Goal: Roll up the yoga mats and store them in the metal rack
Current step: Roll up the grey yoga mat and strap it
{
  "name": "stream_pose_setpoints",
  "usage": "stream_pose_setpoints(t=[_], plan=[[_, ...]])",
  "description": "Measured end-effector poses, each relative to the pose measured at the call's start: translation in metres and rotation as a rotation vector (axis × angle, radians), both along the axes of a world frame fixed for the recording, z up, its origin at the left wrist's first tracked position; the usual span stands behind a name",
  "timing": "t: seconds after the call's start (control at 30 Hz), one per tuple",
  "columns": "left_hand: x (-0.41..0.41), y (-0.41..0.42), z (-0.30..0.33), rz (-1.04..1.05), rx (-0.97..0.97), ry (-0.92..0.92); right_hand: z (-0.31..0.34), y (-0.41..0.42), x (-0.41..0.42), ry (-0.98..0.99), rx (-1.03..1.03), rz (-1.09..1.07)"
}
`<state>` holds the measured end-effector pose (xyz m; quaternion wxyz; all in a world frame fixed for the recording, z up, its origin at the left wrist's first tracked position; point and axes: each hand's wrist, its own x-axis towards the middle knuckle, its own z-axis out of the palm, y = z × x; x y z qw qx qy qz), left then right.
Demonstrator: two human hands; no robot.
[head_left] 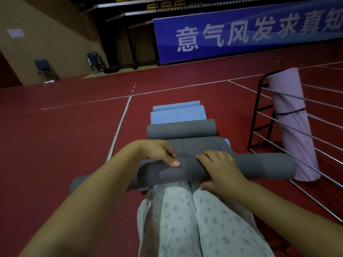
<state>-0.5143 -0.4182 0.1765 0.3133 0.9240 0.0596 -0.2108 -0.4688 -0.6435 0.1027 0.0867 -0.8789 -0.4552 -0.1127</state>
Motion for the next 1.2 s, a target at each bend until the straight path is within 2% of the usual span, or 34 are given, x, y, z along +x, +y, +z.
stream_pose_setpoints(t=[0.13,0.23,0.4,0.47,0.57,0.7,0.93,1.07,1.2], plan=[[0.003,0.008,-0.009,0.06,-0.042,0.028,0.008,0.006,0.015,0.098,-0.006,0.021],[0.0,0.006,-0.007,0.001,0.052,-0.043,0.014,0.006,0.025,0.135,-0.028,0.071],[-0.026,-0.012,-0.017,-0.133,0.49,-0.532,0.017,0.009,0.034,0.161,-0.053,0.111],[-0.04,-0.019,-0.031,-0.16,0.602,-0.652,0.021,0.01,0.038,0.194,-0.068,0.123],[-0.047,-0.024,-0.044,-0.161,0.671,-0.661,0.028,0.015,0.042,0.248,-0.096,0.15],[-0.034,-0.031,-0.046,-0.153,0.82,-0.533,0.038,0.022,0.054,0.366,-0.174,0.142],[-0.019,-0.023,-0.043,-0.156,0.758,-0.509,0.044,0.032,0.078,0.558,-0.268,0.141],[-0.021,-0.016,-0.039,-0.198,0.732,-0.577,0.044,0.027,0.069,0.522,-0.231,0.144],[-0.029,-0.026,-0.018,-0.26,0.752,-0.663,0.074,0.011,0.047,0.429,-0.246,0.151]])
